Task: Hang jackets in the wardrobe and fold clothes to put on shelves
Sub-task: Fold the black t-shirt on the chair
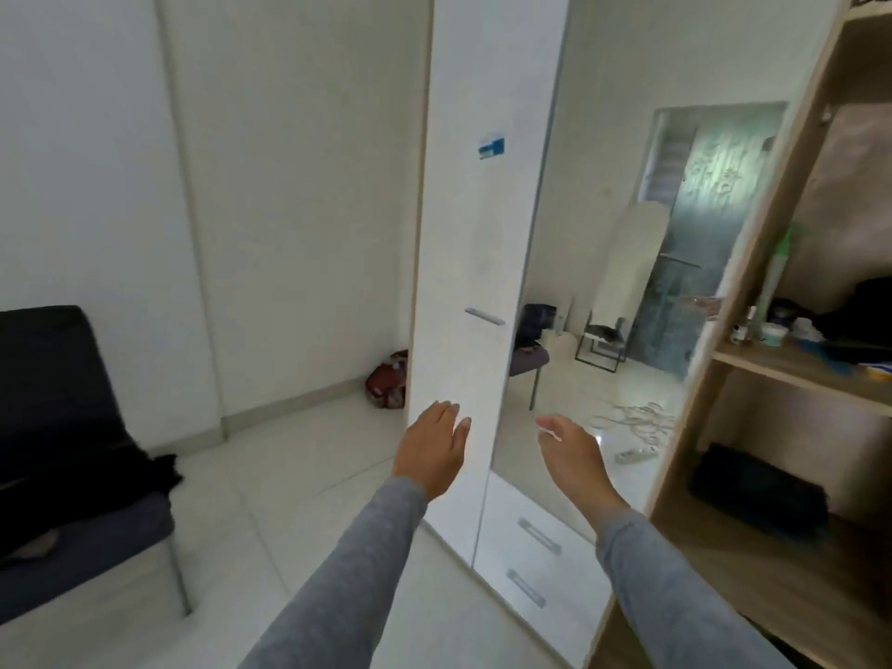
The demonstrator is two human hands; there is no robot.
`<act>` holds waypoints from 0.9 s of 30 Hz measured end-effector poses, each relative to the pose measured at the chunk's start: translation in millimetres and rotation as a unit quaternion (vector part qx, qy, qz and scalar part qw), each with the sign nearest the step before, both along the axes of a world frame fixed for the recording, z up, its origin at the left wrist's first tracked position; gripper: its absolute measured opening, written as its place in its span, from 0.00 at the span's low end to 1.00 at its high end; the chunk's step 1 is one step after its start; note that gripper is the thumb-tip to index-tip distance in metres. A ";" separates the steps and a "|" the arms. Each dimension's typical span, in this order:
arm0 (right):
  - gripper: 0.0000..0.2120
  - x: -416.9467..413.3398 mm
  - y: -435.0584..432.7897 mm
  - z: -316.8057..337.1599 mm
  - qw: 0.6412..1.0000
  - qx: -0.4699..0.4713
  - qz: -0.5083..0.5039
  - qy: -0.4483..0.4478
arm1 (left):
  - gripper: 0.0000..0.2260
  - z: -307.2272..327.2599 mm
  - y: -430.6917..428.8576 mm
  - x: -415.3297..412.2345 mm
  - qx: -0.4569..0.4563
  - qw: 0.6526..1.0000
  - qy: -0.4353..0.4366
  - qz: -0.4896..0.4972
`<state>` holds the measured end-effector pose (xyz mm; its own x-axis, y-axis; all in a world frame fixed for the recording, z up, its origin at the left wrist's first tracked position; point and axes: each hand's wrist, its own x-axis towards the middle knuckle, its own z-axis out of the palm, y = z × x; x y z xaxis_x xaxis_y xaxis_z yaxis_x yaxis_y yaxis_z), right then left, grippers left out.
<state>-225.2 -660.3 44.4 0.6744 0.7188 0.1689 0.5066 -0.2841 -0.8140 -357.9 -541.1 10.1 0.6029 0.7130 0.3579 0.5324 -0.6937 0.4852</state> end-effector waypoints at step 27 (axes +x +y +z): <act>0.14 -425.8 573.1 -122.1 0.907 -0.099 0.409 0.025 | 0.22 -109.2 421.9 -514.6 -0.119 0.899 0.033 0.419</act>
